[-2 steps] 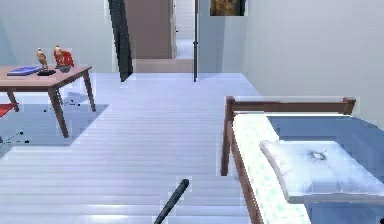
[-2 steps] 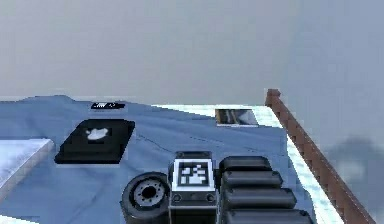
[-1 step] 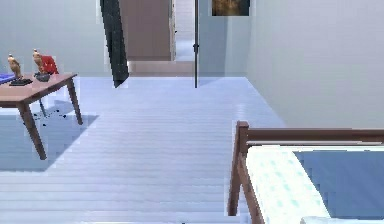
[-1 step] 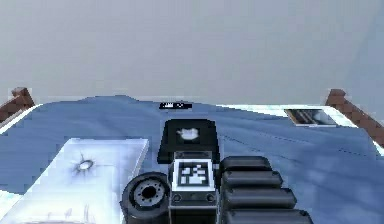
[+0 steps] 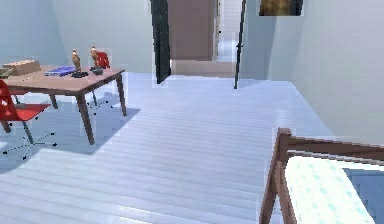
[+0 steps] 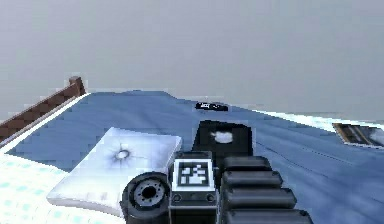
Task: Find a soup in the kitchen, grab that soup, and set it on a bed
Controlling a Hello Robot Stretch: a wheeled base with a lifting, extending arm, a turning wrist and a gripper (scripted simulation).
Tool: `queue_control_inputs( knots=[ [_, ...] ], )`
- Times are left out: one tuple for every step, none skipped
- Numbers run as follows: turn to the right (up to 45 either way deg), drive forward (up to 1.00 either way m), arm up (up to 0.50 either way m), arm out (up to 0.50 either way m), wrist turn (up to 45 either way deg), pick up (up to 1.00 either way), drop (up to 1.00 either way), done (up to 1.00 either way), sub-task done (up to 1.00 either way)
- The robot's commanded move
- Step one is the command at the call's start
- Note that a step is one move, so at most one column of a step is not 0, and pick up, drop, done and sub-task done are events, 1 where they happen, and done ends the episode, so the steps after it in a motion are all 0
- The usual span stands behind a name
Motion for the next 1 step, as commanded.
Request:
queue_control_inputs(
  knots=[
    [0.0,0.00,0.00,0.48,0.0,0.00,0.00,0.00,0.00]
  ],
)
